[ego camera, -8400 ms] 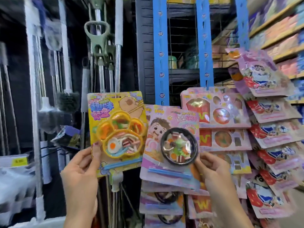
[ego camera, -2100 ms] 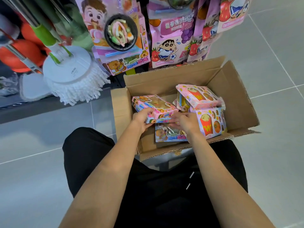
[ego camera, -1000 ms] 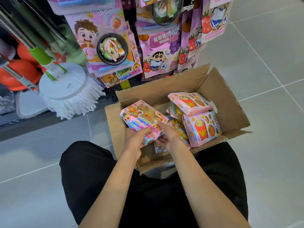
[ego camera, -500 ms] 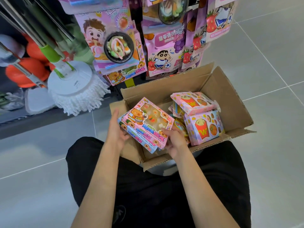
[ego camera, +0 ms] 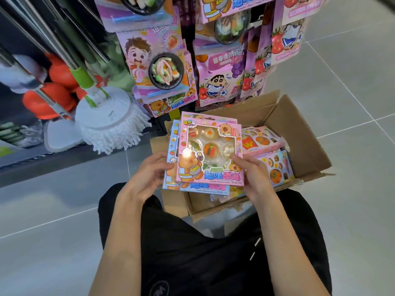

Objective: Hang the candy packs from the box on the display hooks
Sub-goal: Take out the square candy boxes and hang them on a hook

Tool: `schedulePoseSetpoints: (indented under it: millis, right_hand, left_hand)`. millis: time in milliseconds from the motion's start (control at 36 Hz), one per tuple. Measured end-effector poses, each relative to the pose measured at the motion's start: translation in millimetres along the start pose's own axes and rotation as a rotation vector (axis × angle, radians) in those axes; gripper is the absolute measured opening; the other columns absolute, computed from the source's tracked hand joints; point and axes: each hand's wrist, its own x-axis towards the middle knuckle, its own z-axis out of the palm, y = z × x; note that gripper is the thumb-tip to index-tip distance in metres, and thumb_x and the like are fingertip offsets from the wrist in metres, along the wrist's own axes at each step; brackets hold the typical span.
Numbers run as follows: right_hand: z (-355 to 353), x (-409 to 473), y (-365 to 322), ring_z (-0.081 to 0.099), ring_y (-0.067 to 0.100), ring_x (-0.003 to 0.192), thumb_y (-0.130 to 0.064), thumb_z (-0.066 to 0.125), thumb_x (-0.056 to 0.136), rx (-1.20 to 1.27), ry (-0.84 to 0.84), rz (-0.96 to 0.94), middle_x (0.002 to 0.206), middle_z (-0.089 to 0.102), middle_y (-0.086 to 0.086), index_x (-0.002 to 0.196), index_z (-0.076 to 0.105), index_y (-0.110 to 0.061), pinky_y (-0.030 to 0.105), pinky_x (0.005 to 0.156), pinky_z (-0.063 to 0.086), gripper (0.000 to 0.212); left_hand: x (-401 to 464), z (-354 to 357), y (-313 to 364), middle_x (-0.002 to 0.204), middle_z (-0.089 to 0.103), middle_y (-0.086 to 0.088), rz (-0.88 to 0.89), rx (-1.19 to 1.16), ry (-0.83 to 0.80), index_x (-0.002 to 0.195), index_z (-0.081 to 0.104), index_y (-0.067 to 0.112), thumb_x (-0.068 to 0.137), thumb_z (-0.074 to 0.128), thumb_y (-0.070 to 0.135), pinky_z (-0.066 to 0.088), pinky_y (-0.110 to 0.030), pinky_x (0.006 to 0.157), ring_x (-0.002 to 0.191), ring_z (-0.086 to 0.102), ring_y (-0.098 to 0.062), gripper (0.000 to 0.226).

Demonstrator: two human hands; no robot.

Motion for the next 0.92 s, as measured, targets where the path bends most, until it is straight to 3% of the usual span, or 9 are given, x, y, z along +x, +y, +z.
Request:
schedulePoseSetpoints:
  millis: [139,278,361,444,528,639,750,806,917]
  right_hand:
    - [-15.6,-9.9,-12.1,0.075,0.028,0.09,-0.003,0.071,0.088,-0.032,0.065,-0.092,0.101,0.077,0.015,0.103,0.072,-0.002,0.043,0.082,0.061,0.015]
    - [-28.2,-15.5,-11.0,0.075,0.025,0.081,-0.005,0.07,0.089,0.008,0.131,-0.184,0.1,0.077,0.014,0.11,0.071,-0.001,0.035,0.063,0.058,0.021]
    - [-30.7,-18.9,-8.6,0.075,0.026,0.076,-0.006,0.07,0.09,0.032,0.151,-0.202,0.101,0.077,0.014,0.112,0.071,-0.003,0.041,0.065,0.052,0.022]
    - [-31.6,-35.2,-21.6,0.075,0.026,0.08,-0.004,0.069,0.089,-0.007,0.193,-0.248,0.101,0.077,0.015,0.111,0.07,-0.001,0.039,0.065,0.061,0.022]
    - [-35.7,-75.0,-51.2,0.074,0.023,0.074,-0.002,0.068,0.089,-0.071,0.275,-0.295,0.097,0.076,0.014,0.106,0.069,-0.001,0.032,0.06,0.061,0.017]
    - [-30.6,-117.9,-117.7,0.075,0.027,0.08,-0.002,0.065,0.091,-0.16,0.218,-0.263,0.104,0.076,0.017,0.113,0.067,0.003,0.041,0.071,0.063,0.022]
    - [0.9,-161.7,-180.2,0.073,0.025,0.079,-0.002,0.062,0.093,-0.22,0.175,-0.235,0.096,0.076,0.011,0.119,0.065,0.005,0.038,0.069,0.063,0.027]
    - [14.2,-185.4,-202.6,0.072,0.03,0.086,-0.003,0.062,0.093,-0.232,0.155,-0.211,0.102,0.075,0.015,0.12,0.064,0.005,0.042,0.072,0.062,0.028]
    - [34.1,-232.8,-248.3,0.07,0.032,0.087,-0.008,0.068,0.088,-0.19,0.11,-0.157,0.106,0.072,0.019,0.106,0.067,0.001,0.045,0.072,0.061,0.02]
  left_hand:
    - [3.9,2.4,-5.0,0.119,0.07,-0.02,0.053,-0.03,0.002,0.122,0.064,0.011,0.071,0.073,0.003,0.053,-0.057,0.094,0.104,0.068,-0.04,0.053]
    - [10.9,20.4,-4.0,0.115,0.073,-0.017,0.142,-0.143,0.114,0.125,0.062,0.004,0.089,0.066,0.007,0.062,-0.043,0.077,0.09,0.074,-0.028,0.036]
    - [14.5,31.4,-0.4,0.117,0.072,-0.016,0.199,-0.153,0.184,0.125,0.061,0.001,0.09,0.066,0.006,0.061,-0.045,0.081,0.093,0.073,-0.028,0.036]
    - [10.2,44.4,11.9,0.118,0.072,-0.015,0.249,-0.155,0.226,0.125,0.061,0.003,0.09,0.067,0.007,0.058,-0.049,0.087,0.101,0.07,-0.033,0.036]
    - [-18.1,58.3,37.6,0.113,0.074,-0.013,0.277,-0.144,0.202,0.121,0.063,0.003,0.09,0.068,0.006,0.06,-0.046,0.082,0.095,0.072,-0.03,0.031]
    - [-68.2,76.6,86.8,0.105,0.076,-0.008,0.285,-0.168,0.189,0.119,0.063,0.003,0.091,0.067,0.005,0.062,-0.038,0.071,0.086,0.074,-0.024,0.029]
    - [-129.4,87.0,139.6,0.105,0.076,-0.005,0.253,-0.184,0.236,0.111,0.066,0.014,0.09,0.067,0.007,0.059,-0.045,0.083,0.092,0.073,-0.027,0.022]
    - [-157.4,92.5,164.1,0.109,0.075,-0.007,0.225,-0.182,0.238,0.109,0.068,0.02,0.091,0.067,0.008,0.056,-0.053,0.091,0.102,0.071,-0.034,0.022]
    - [-212.2,112.4,216.7,0.109,0.074,-0.008,0.172,-0.15,0.274,0.105,0.068,0.024,0.091,0.066,0.004,0.05,-0.059,0.097,0.102,0.068,-0.034,0.024]
